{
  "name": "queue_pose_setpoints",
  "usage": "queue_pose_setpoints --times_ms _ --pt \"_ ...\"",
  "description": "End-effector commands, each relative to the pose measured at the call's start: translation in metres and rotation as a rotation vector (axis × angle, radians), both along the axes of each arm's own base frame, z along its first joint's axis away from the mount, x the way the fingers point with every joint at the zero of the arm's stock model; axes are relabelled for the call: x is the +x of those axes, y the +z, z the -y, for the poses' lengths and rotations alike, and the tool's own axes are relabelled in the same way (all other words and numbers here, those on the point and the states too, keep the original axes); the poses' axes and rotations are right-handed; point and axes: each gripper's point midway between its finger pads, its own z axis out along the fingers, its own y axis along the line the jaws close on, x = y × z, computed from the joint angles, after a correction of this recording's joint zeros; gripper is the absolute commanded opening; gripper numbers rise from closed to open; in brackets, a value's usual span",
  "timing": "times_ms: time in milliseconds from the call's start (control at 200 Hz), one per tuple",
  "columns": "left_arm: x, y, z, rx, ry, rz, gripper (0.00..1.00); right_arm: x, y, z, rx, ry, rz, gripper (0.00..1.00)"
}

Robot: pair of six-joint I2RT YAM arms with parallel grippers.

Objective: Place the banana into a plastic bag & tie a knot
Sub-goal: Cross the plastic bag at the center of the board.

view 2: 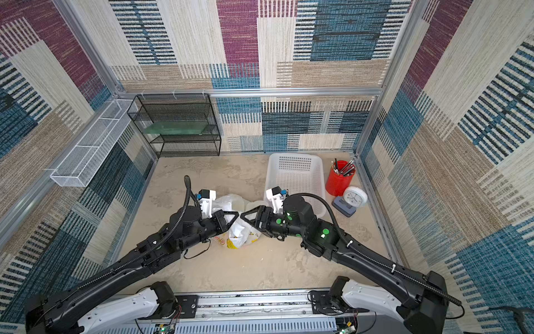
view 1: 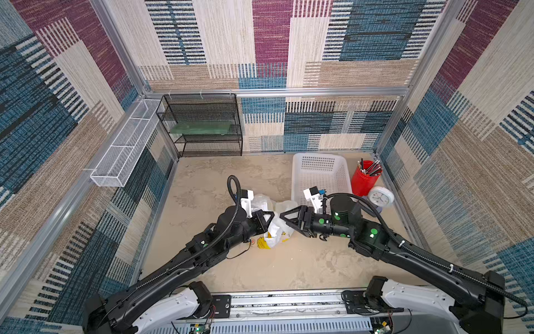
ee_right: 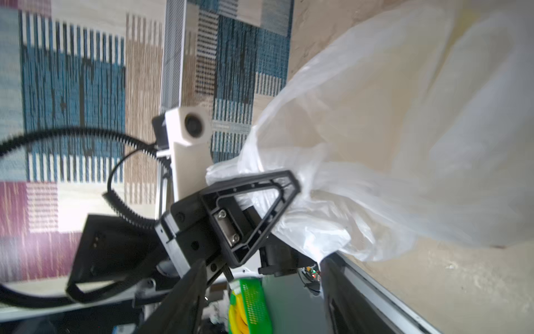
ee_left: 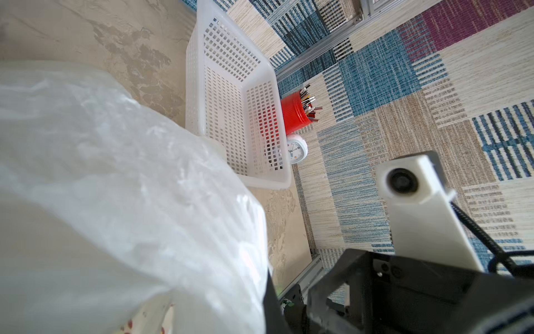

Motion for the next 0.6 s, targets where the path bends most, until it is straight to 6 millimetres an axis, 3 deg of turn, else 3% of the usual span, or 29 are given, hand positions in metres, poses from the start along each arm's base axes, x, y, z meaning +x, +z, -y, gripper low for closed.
queue_pose_setpoints --times_ms 0,170,345,431,596 --pt "0.001 0.013 -0.003 0.005 -0.012 0.125 0.0 0.006 -0.013 0.01 0.129 -0.213 -0.351 0.63" --pt "-0.009 0.016 -0.002 0.033 -0.086 0.212 0.0 0.007 -0.006 0.001 0.383 -0.367 -0.606 0.65" --pt "-0.015 0.01 -0.002 0.086 -0.128 0.26 0.0 -0.014 -0.009 -0.025 0.523 -0.409 -0.866 0.68" --pt "-0.017 0.007 -0.002 0.115 -0.147 0.289 0.0 -0.02 -0.011 -0.035 0.558 -0.43 -0.937 0.69" --pt "-0.018 0.004 -0.003 0.134 -0.154 0.327 0.0 -0.011 -0.004 -0.048 0.601 -0.465 -0.966 0.7"
